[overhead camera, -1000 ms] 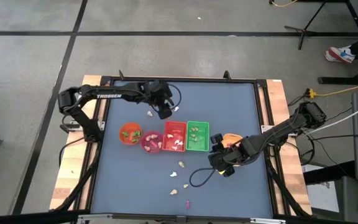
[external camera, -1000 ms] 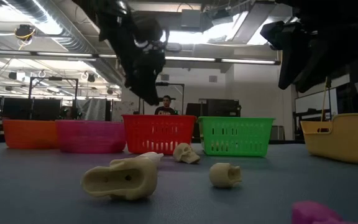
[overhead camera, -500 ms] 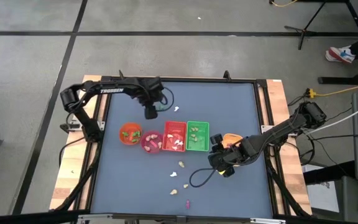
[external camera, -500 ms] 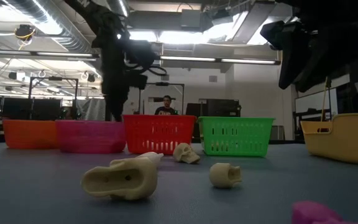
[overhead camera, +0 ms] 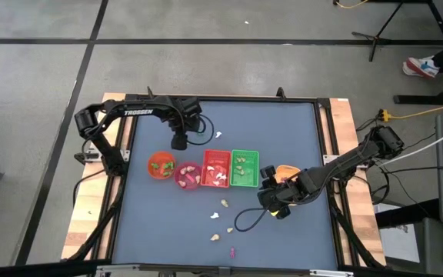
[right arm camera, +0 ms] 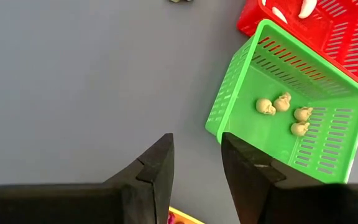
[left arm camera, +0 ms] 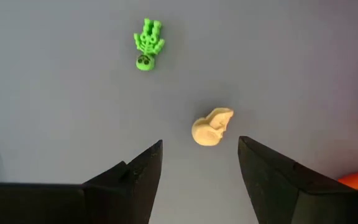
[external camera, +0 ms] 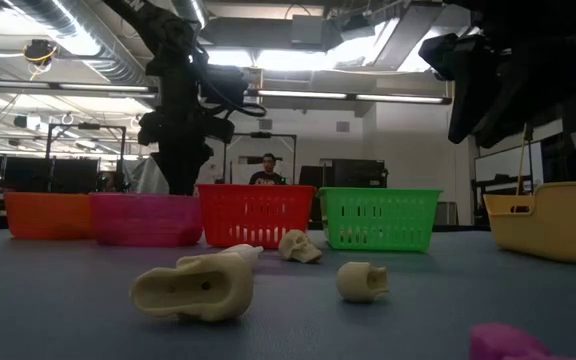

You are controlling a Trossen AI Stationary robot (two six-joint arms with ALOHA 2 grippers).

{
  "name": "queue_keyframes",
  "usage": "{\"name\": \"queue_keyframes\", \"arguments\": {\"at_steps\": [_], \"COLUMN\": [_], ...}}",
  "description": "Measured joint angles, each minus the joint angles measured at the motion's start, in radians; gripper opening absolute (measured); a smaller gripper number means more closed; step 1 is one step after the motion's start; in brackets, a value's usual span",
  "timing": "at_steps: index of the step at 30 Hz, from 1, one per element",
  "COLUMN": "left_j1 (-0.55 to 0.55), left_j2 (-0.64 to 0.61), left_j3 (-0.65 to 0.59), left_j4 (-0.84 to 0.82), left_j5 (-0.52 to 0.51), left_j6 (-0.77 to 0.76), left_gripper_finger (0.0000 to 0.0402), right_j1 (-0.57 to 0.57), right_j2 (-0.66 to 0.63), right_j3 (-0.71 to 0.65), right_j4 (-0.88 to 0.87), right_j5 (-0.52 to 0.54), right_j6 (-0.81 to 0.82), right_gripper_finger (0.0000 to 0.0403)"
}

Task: Sort Halloween decoration
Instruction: Put the yellow skull toy into the pink bowl

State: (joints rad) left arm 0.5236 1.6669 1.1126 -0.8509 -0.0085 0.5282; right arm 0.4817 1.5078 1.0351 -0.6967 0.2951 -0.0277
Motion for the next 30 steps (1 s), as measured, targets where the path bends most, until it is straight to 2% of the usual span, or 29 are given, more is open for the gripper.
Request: {"name": "queue_keyframes", "arguments": {"at_steps": [14, 23, 30], "left_j1": [0.0, -0.002, -0.002], "left_j2": [0.008, 0.131, 0.176], "left_j3": [0.0, 0.0, -0.001], "left_j4": [0.008, 0.012, 0.031], "left_j5": [0.0, -0.02, -0.026], "left_j6": [0.002, -0.001, -0.002], "left_gripper_finger": [0.0195, 0.0195, 0.0195], "right_j1": [0.002, 0.002, 0.002], "right_j2": [0.0, 0.0, 0.0], "right_j3": [0.0, 0.0, 0.0], "right_j4": [0.0, 0.0, 0.0], "right_j5": [0.0, 0.0, 0.0], "right_j6": [0.0, 0.0, 0.0], "right_gripper_finger": [0.0134, 0.0134, 0.0134]}}
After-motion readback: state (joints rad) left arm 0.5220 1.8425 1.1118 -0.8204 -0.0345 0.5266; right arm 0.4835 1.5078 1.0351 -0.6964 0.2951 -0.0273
